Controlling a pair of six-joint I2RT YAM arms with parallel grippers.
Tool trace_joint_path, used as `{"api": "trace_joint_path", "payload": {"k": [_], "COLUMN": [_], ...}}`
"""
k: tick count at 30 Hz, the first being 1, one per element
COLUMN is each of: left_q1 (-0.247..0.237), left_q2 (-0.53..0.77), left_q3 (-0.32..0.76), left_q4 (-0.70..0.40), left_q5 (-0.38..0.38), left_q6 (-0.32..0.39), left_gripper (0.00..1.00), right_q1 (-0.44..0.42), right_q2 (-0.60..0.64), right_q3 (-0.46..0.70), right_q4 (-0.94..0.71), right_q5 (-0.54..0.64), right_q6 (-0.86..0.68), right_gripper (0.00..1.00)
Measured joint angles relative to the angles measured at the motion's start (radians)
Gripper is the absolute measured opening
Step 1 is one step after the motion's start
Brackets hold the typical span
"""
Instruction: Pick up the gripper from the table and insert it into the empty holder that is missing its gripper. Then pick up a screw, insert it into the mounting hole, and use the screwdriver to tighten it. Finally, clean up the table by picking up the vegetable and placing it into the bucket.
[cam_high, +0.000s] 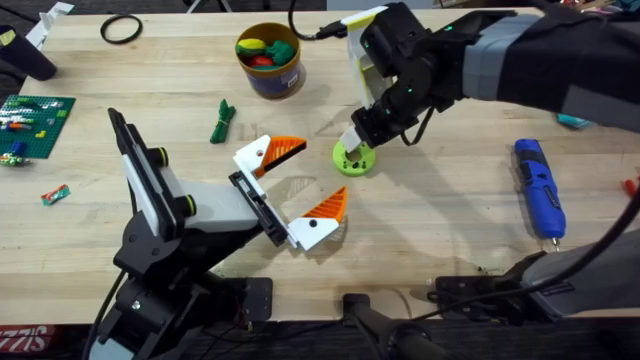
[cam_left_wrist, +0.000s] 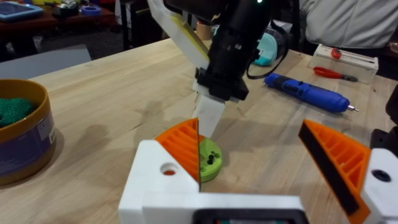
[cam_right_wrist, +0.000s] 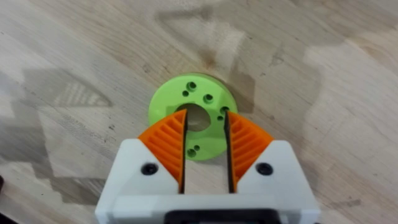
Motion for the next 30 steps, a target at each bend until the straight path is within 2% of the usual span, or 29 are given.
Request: {"api": "trace_joint_path", "payload": {"k": [7,12,13,15,16,20,25,26,28,30], "left_q1": [0.0,0.0,0.0,0.0,0.0,0.0,0.0,0.0,0.0,0.0], "left_q2": [0.0,0.0,0.0,0.0,0.0,0.0,0.0,0.0,0.0,0.0], "left_q3": [0.0,0.0,0.0,0.0,0.0,0.0,0.0,0.0,0.0,0.0], "left_q4": [0.001,0.001,0.001,0.001,0.001,0.001,0.001,0.001,0.001,0.001], "left_q5": [0.0,0.0,0.0,0.0,0.0,0.0,0.0,0.0,0.0,0.0], "left_q6": [-0.001,-0.001,-0.001,-0.001,-0.001,-0.001,-0.001,-0.001,-0.001,-0.001], "left_gripper": [0.981,0.981,0.981,0.981,0.981,0.981,0.981,0.981,0.981,0.981], "right_q1": [-0.001,0.0,0.0,0.0,0.0,0.0,0.0,0.0,0.0,0.0], "right_q2": [-0.004,-0.091,-0.116,-0.163,-0.182,-0.242,-0.332,-0.353,-0.398,-0.426], "right_q3": [0.0,0.003,0.005,0.008,0.009,0.01,0.01,0.009,-0.003,-0.022], "right_q4": [-0.024,-0.055,-0.076,-0.133,-0.158,-0.239,-0.261,-0.26,-0.25,-0.246], "right_q5": [-0.001,0.0,0.0,0.0,-0.001,0.0,0.0,0.0,-0.001,-0.001], "right_q6": [0.0,-0.009,-0.017,-0.029,-0.031,-0.039,-0.039,-0.036,-0.027,-0.027], "right_gripper": [0.351,0.351,0.321,0.08,0.023,0.002,0.002,0.017,0.173,0.462]}}
